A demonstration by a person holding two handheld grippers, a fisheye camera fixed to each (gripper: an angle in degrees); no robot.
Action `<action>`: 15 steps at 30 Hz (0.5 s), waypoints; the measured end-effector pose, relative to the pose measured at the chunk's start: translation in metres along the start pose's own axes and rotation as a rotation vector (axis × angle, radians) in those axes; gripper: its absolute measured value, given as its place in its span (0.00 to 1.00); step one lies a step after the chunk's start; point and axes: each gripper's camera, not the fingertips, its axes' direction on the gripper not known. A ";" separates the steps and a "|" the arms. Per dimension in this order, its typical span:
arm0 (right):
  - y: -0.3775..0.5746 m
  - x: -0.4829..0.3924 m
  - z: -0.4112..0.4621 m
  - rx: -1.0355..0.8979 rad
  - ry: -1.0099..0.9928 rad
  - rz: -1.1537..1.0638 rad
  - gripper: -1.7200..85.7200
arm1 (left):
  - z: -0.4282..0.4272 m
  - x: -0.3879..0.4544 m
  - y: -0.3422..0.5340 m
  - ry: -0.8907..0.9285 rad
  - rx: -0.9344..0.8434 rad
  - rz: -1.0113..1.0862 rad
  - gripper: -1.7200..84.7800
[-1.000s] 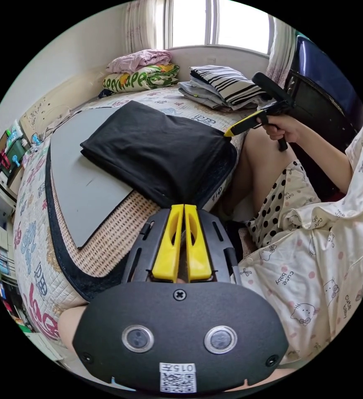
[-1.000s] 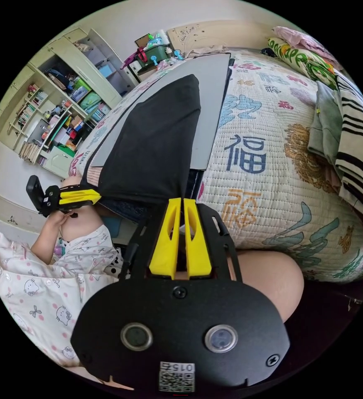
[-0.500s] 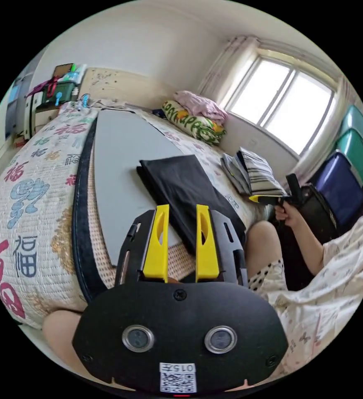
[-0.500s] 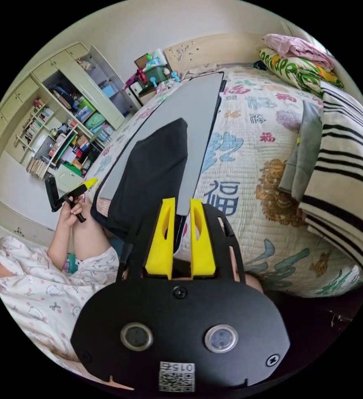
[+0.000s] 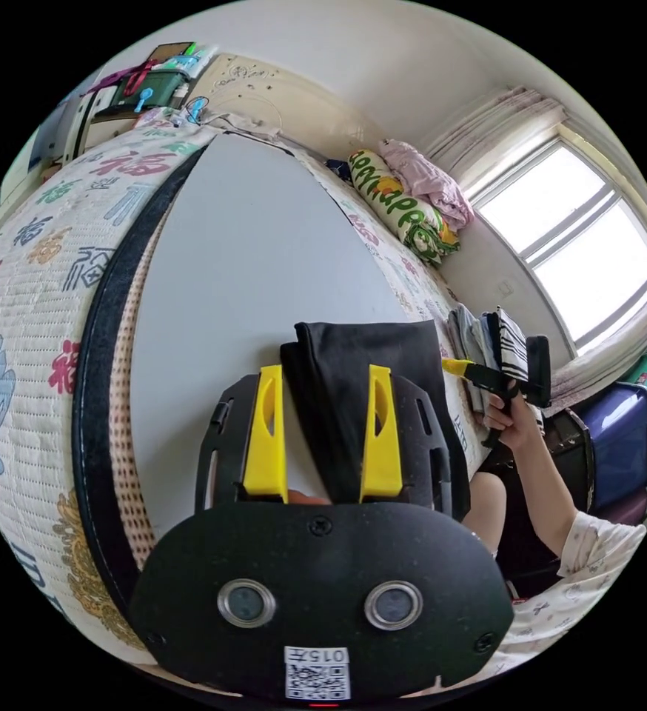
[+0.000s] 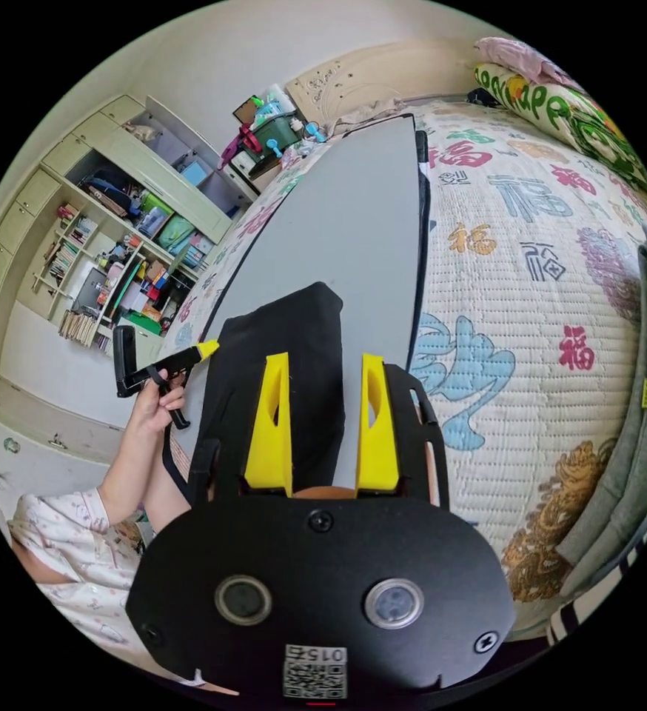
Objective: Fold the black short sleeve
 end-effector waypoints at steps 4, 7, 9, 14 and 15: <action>-0.012 -0.003 0.035 -0.045 0.013 0.001 0.18 | -0.005 -0.009 0.010 0.009 0.002 0.002 0.19; -0.006 -0.001 0.051 -0.041 -0.022 0.011 0.17 | -0.009 -0.020 0.023 0.023 -0.001 0.003 0.17; 0.000 -0.001 0.063 -0.040 -0.059 0.021 0.15 | -0.011 -0.028 0.032 0.026 -0.012 0.005 0.15; 0.028 -0.009 0.098 -0.064 -0.050 0.057 0.09 | -0.020 -0.053 0.079 0.089 -0.031 -0.003 0.08; 0.035 -0.012 0.097 -0.050 -0.053 0.052 0.09 | -0.029 -0.053 0.089 0.094 0.003 0.010 0.07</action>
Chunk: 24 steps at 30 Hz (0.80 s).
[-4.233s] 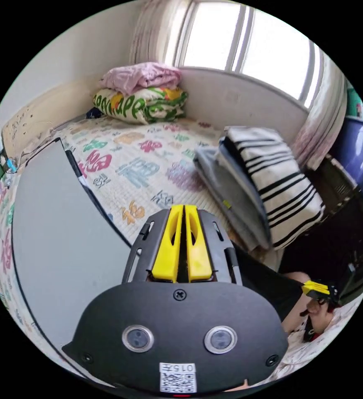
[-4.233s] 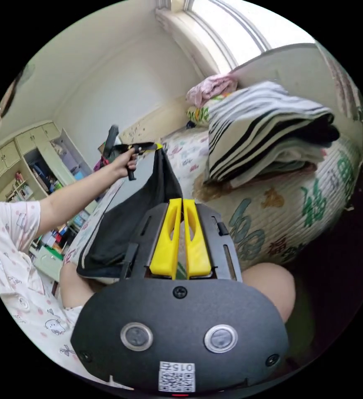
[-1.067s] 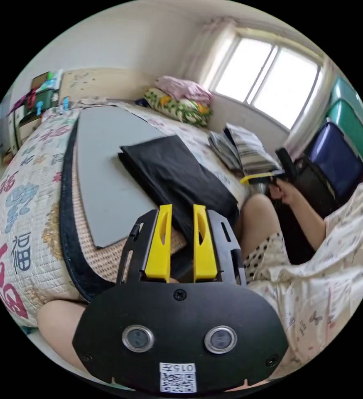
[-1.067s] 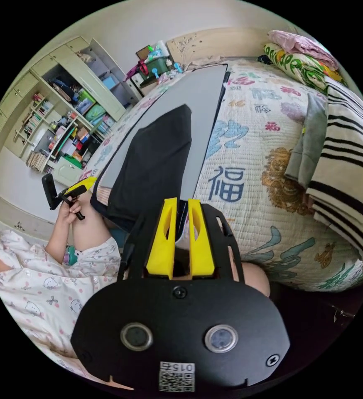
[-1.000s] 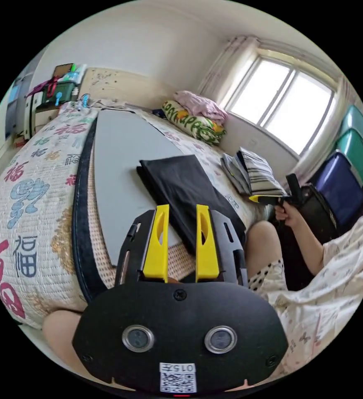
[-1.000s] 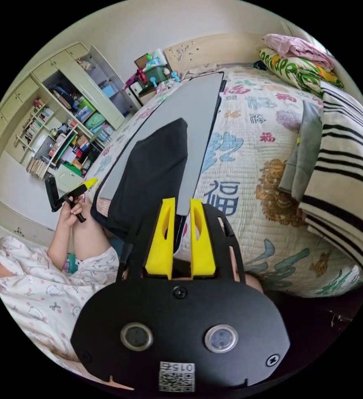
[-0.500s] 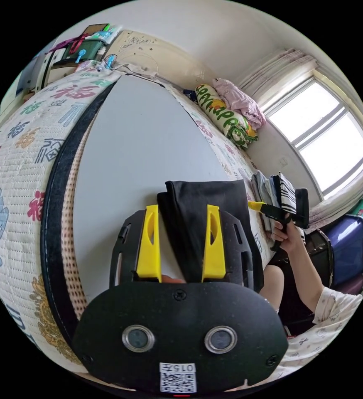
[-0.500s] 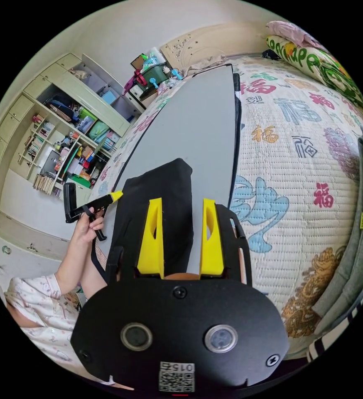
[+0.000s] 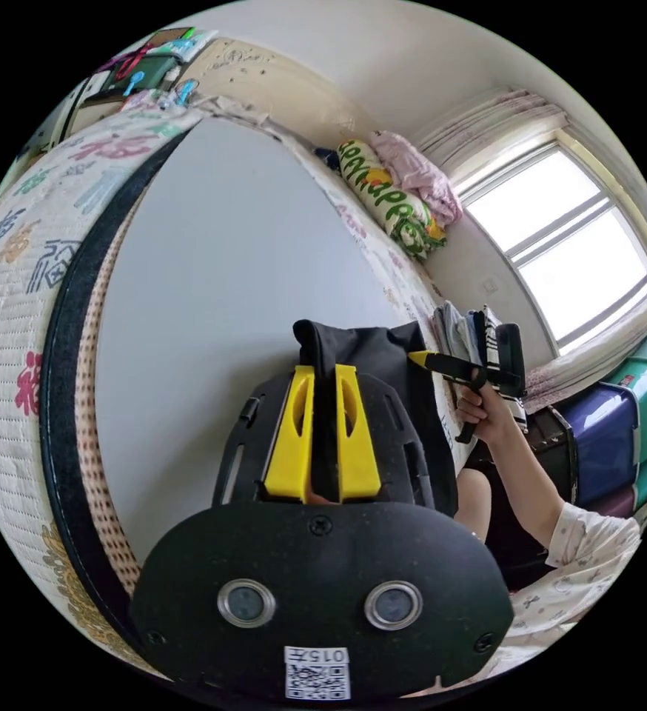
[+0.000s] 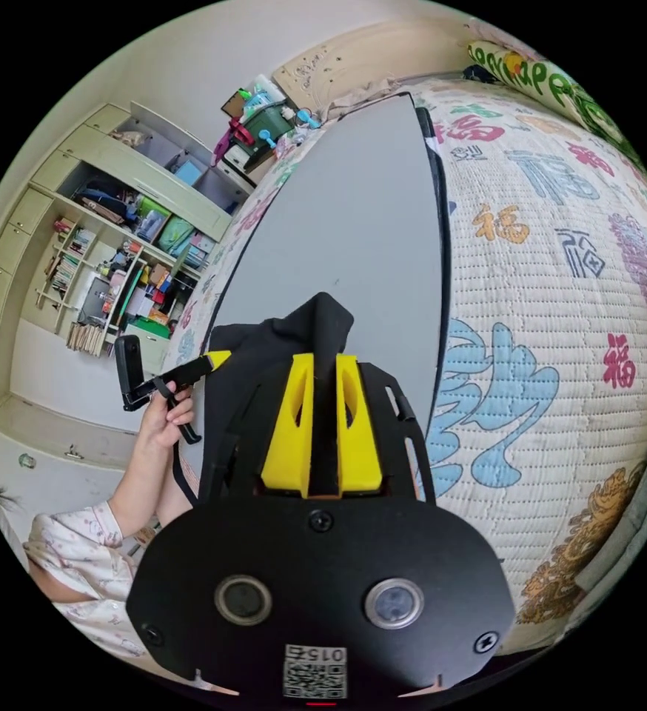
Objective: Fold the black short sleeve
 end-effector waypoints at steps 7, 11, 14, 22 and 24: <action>0.145 -0.075 -0.072 0.303 -0.079 -0.209 0.05 | -0.136 0.049 0.159 0.126 0.318 0.275 0.04; 0.269 -0.128 -0.117 0.481 -0.091 -0.363 0.05 | -0.216 0.081 0.269 0.171 0.435 0.451 0.04; 0.353 -0.157 -0.134 0.578 -0.095 -0.444 0.05 | -0.261 0.096 0.347 0.197 0.495 0.566 0.04; 0.524 -0.177 -0.124 0.751 -0.120 -0.520 0.05 | -0.327 0.101 0.502 0.288 0.529 0.750 0.03; 0.549 -0.180 -0.117 0.767 -0.091 -0.524 0.05 | -0.332 0.099 0.526 0.303 0.520 0.767 0.03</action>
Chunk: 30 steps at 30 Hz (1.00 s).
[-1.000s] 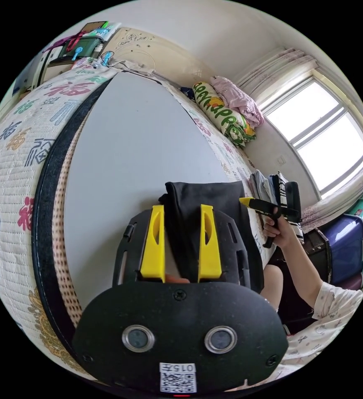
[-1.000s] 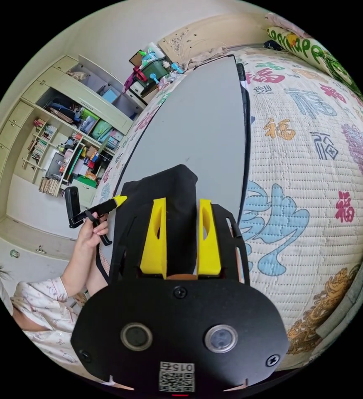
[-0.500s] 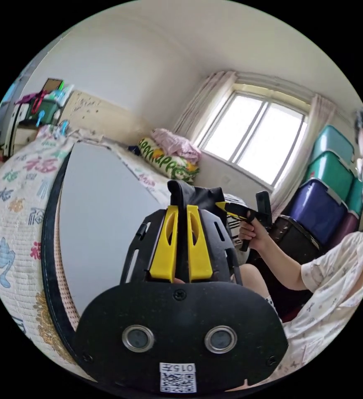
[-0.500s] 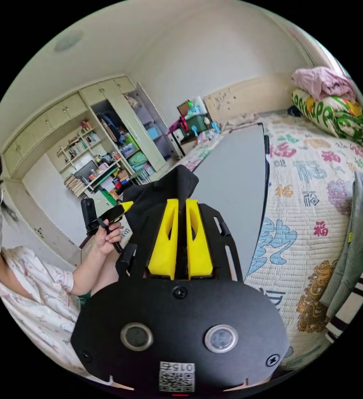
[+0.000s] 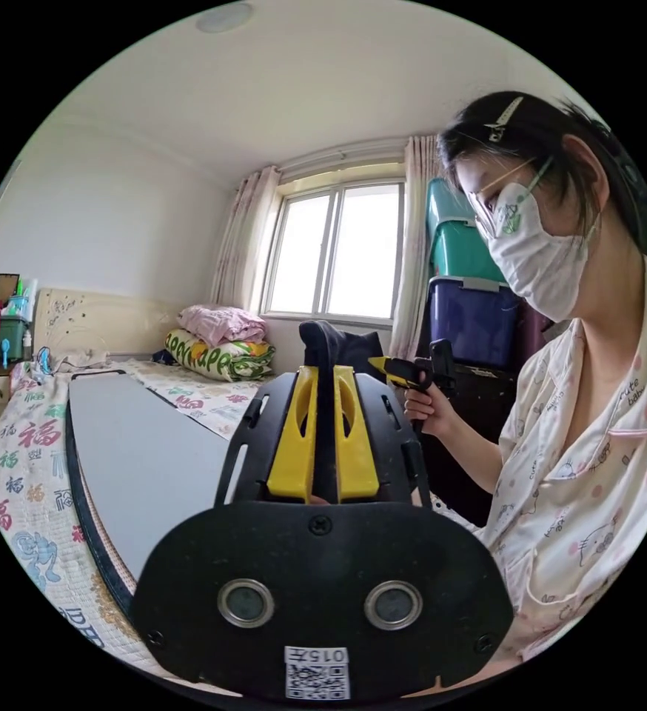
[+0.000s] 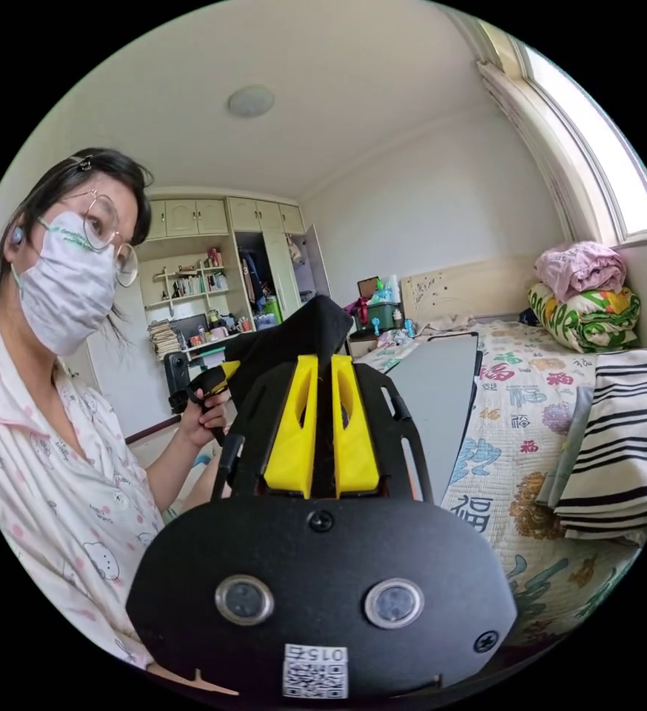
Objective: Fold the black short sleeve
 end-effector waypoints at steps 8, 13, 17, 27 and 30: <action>0.034 -0.014 -0.063 0.113 0.154 0.001 0.05 | 0.028 0.029 0.009 0.190 0.014 -0.001 0.03; 0.011 -0.009 -0.110 0.148 0.388 -0.082 0.06 | 0.117 0.028 -0.033 0.319 0.025 0.022 0.04; -0.032 0.054 -0.142 0.182 0.539 -0.100 0.06 | 0.240 0.006 -0.076 0.404 0.032 -0.003 0.04; -0.125 0.448 -0.083 -0.021 0.940 0.139 0.07 | 0.671 -0.117 -0.084 0.113 -0.230 -0.080 0.10; -0.093 0.615 -0.067 -0.128 0.962 0.497 0.07 | 0.758 -0.176 -0.055 -0.013 -0.413 -0.199 0.15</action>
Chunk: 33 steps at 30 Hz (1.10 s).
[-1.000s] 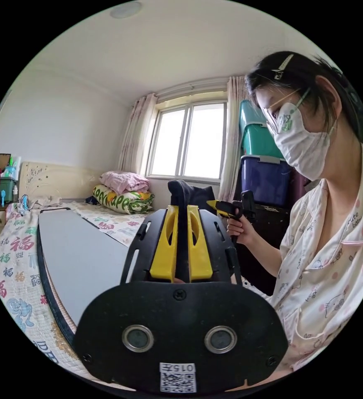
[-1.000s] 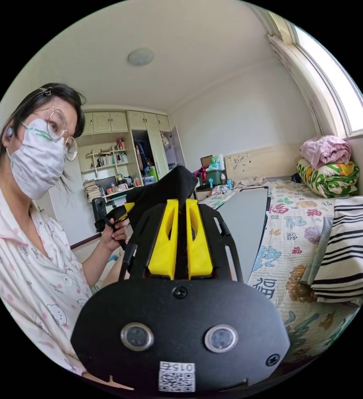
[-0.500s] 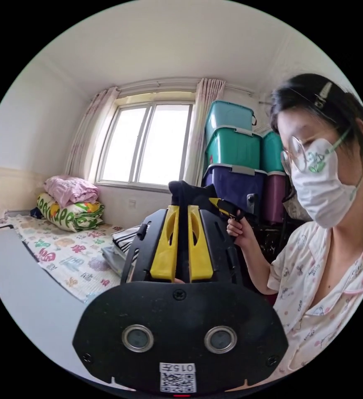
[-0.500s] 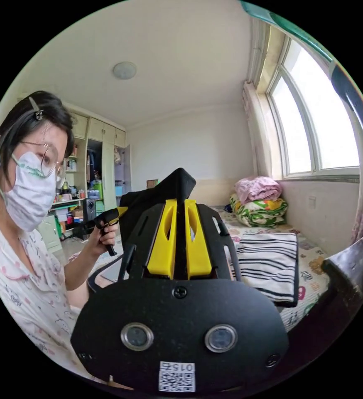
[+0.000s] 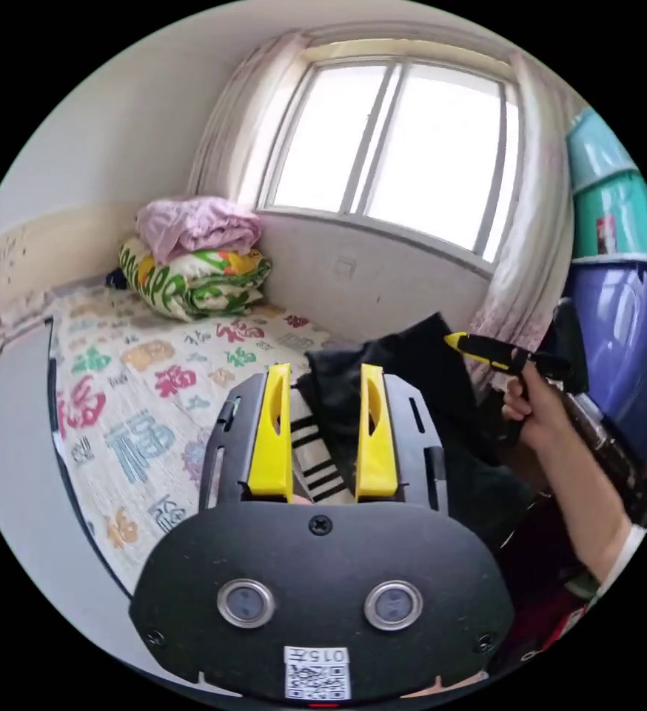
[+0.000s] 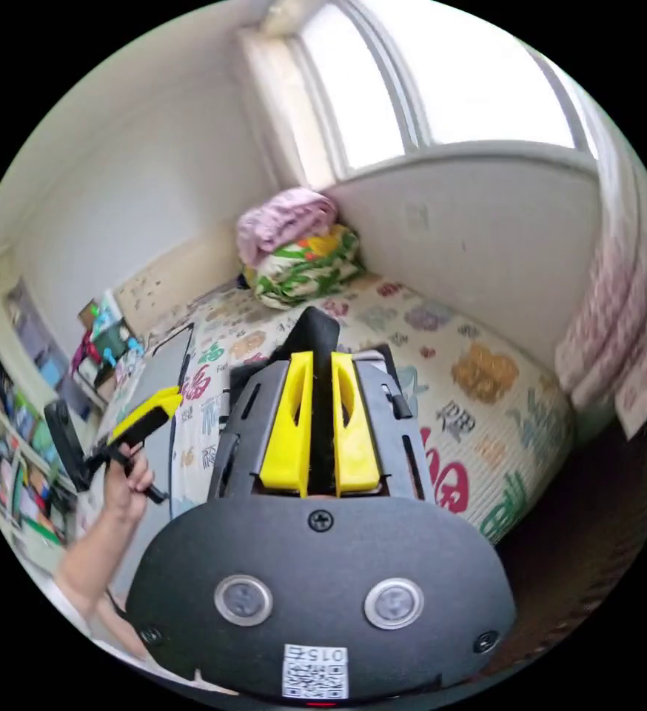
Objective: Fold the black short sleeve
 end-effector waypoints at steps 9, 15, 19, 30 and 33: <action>0.218 -0.008 -0.197 0.607 -0.230 -0.123 0.01 | -0.196 -0.104 0.155 -0.052 0.247 0.181 0.14; 0.367 -0.078 -0.369 0.941 -0.513 -0.072 0.01 | -0.404 -0.160 0.277 -0.452 0.359 0.067 0.11; 0.391 -0.121 -0.426 0.748 -0.921 -0.010 0.01 | -0.528 -0.196 0.302 -0.708 0.341 -0.029 0.10; 0.449 -0.173 -0.534 0.358 -1.565 -0.037 0.01 | -0.790 -0.287 0.485 -1.419 0.393 -0.706 0.16; 0.460 -0.186 -0.557 0.269 -1.646 -0.076 0.01 | -0.815 -0.317 0.552 -1.505 0.337 -0.953 0.18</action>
